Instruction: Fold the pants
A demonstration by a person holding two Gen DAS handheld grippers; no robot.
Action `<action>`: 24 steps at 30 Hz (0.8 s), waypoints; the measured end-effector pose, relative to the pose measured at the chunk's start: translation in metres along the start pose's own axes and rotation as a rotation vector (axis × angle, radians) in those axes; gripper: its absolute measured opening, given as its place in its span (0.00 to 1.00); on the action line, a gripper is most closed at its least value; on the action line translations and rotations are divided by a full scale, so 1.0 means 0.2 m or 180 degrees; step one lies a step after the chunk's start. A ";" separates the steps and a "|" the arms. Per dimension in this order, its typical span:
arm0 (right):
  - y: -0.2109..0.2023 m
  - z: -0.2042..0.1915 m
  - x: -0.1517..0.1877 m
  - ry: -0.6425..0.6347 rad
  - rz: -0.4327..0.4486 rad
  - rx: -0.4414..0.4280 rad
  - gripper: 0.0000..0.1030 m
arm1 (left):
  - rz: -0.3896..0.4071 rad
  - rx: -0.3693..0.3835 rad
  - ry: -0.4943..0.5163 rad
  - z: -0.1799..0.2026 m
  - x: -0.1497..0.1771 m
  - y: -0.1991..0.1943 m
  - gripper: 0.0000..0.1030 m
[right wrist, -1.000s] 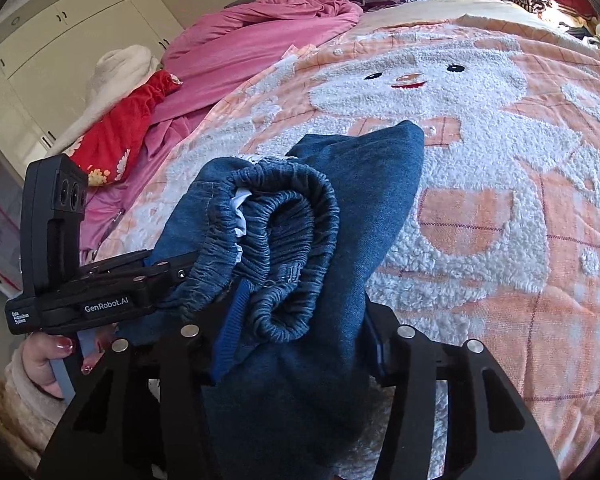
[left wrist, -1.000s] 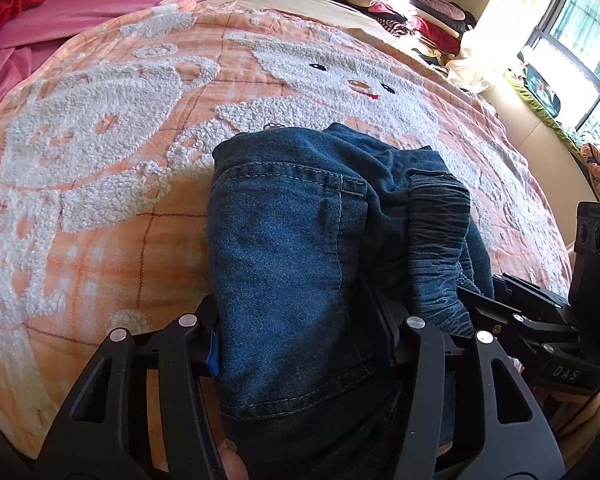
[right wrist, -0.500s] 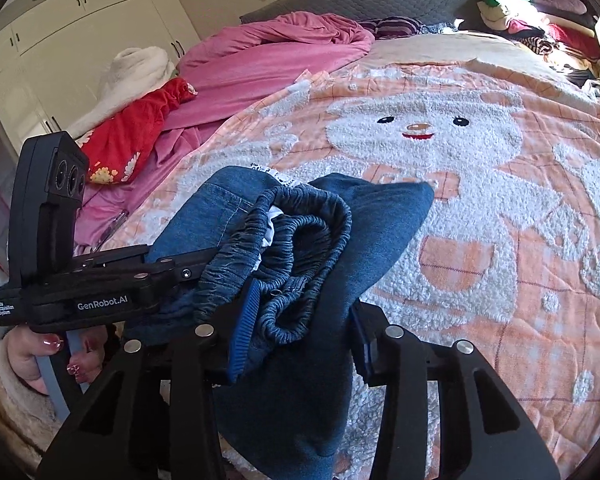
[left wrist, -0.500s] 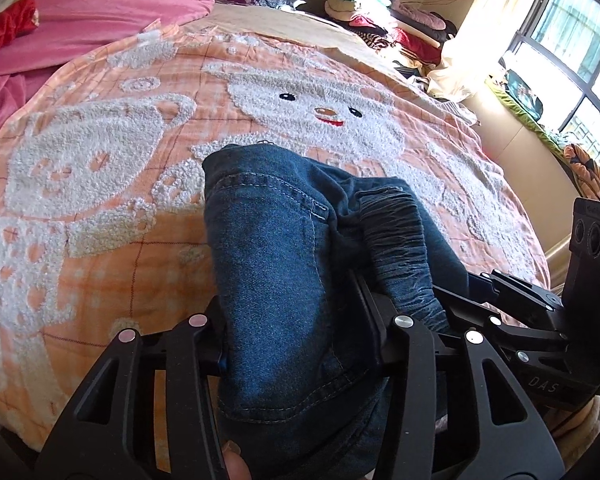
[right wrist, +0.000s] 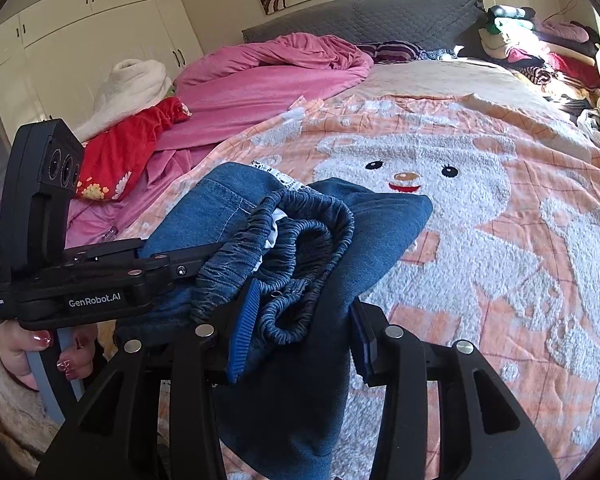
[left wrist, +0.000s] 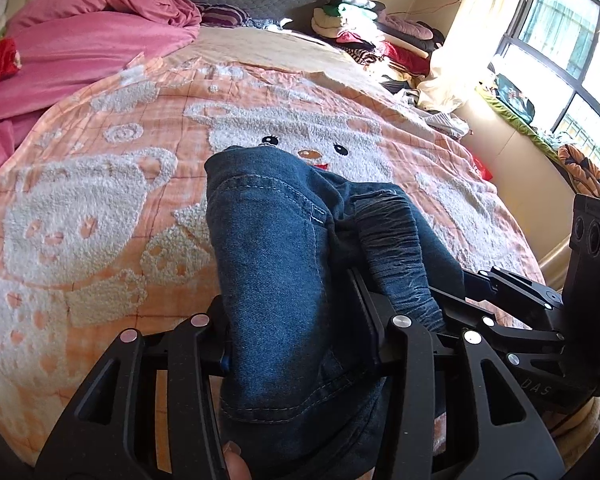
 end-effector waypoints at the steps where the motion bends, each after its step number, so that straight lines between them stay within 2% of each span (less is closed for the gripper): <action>1: 0.01 0.01 -0.01 -0.0018 0.0004 0.0009 0.39 | 0.0012 0.0000 -0.0005 0.00 -0.02 0.01 0.36; 17: 0.13 0.15 -0.18 -0.0073 0.0051 0.0125 0.39 | 0.0139 -0.0027 0.0037 -0.01 -0.21 0.16 0.36; 21: 0.22 0.23 -0.14 0.0021 -0.0075 0.0187 0.39 | 0.0037 0.0031 0.0033 -0.01 -0.18 0.27 0.36; 24: 0.30 0.29 -0.06 0.0144 -0.0199 0.0222 0.40 | -0.0107 -0.0097 0.0038 -0.03 -0.11 0.37 0.36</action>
Point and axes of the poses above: each gripper's, at about its wrist camera, not at the fingertips, and y roughly the way its jaws point, z to its right, x to its underside, the point moved 5 cm from there along y, roughly the way its jaws point, and after that the axes turned 8 degrees about -x, right-handed, at the moved point
